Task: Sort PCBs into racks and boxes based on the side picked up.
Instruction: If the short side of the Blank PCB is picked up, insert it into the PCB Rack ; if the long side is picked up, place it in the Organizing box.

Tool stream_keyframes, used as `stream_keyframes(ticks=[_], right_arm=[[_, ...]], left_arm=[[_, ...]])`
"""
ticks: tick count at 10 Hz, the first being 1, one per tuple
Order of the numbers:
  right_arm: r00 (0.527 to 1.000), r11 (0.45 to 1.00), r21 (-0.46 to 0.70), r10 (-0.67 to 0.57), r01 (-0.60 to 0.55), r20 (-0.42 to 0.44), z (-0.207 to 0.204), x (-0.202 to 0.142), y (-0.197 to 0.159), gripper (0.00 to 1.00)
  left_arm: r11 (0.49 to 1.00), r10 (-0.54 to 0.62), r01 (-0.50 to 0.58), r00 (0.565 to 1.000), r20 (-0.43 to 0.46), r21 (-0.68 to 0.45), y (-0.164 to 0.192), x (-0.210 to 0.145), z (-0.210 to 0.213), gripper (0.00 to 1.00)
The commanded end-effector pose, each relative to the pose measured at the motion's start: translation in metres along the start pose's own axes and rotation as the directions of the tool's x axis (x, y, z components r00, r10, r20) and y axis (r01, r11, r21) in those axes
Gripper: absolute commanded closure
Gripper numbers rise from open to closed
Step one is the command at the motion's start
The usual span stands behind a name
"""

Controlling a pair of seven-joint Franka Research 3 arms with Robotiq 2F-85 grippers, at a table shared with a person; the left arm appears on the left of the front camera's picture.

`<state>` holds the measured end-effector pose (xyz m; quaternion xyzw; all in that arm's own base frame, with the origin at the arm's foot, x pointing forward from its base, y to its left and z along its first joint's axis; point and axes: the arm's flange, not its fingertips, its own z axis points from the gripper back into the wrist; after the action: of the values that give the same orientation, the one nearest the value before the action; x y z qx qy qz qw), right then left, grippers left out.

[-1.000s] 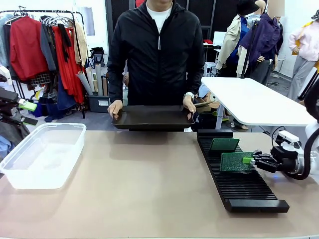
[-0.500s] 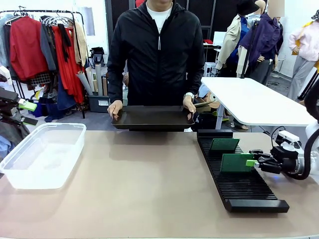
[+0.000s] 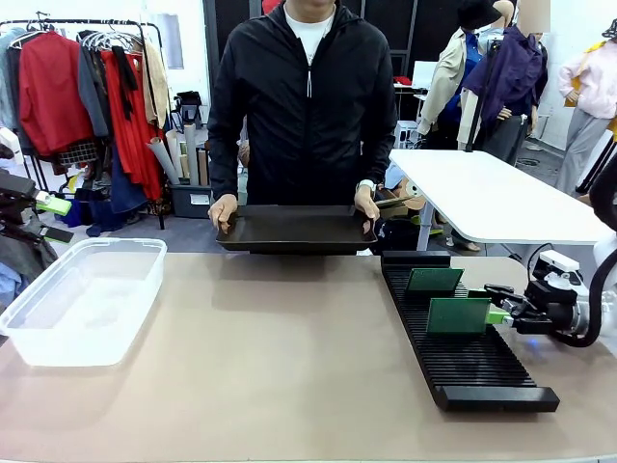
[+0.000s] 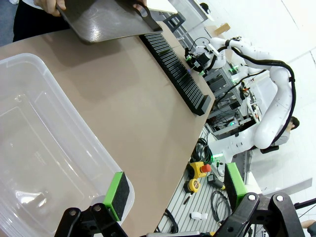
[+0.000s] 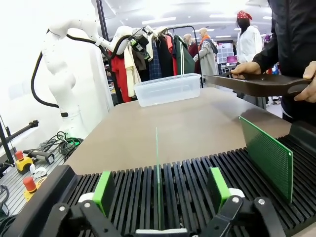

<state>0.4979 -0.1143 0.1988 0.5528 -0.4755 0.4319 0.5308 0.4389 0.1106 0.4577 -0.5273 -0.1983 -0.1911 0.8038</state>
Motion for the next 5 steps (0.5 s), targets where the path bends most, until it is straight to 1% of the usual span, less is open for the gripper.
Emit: stream_keyframes(ticks=[1,4,5], right_arm=[[1.000,1.000,-0.008,-0.028,0.028,0.013,0.002,0.009,-0.003,0.00],[0.999,0.999,-0.008,-0.035,0.035,0.012,0.004,0.016,-0.002,0.00],[0.997,0.997,-0.022,-0.071,0.072,0.020,0.004,0.020,-0.001,0.00]], left_arm=[[1.000,0.008,-0.008,1.000,0.002,-0.006,-0.003,0.000,0.000,0.00],[1.000,0.008,-0.008,1.000,0.002,-0.006,-0.003,0.000,0.000,0.00],[1.000,0.008,-0.008,1.000,0.002,-0.006,-0.003,0.000,0.000,0.00]])
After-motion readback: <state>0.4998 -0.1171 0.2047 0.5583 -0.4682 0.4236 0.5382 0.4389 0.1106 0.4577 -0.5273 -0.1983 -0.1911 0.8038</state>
